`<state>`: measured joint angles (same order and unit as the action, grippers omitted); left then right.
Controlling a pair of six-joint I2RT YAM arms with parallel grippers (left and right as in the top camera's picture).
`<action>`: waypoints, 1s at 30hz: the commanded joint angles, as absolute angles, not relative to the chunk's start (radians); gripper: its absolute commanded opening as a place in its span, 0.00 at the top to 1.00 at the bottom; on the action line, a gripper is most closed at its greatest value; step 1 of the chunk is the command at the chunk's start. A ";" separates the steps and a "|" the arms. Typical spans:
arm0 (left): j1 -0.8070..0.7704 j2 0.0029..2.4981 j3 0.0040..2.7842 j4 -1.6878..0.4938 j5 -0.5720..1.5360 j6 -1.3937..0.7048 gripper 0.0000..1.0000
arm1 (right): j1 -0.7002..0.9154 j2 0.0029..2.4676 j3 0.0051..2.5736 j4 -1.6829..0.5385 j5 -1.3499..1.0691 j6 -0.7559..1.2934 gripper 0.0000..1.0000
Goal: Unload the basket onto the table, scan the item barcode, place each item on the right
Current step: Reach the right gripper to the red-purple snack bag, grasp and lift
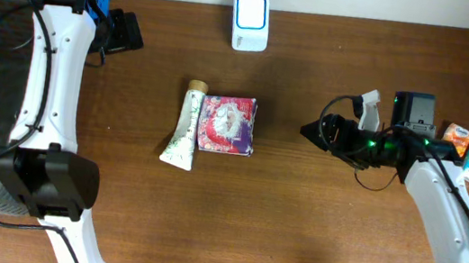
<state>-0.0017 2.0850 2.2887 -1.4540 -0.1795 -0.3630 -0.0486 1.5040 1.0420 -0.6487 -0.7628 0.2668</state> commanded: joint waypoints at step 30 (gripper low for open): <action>-0.015 2.061 2.293 -1.453 -0.176 -0.373 0.01 | 0.360 2.162 1.445 -0.560 -0.673 0.356 0.41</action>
<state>-0.0044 2.0850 2.2887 -1.4544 -0.1795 -0.3630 0.3508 2.1345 1.4326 -0.5652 -0.6785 0.3511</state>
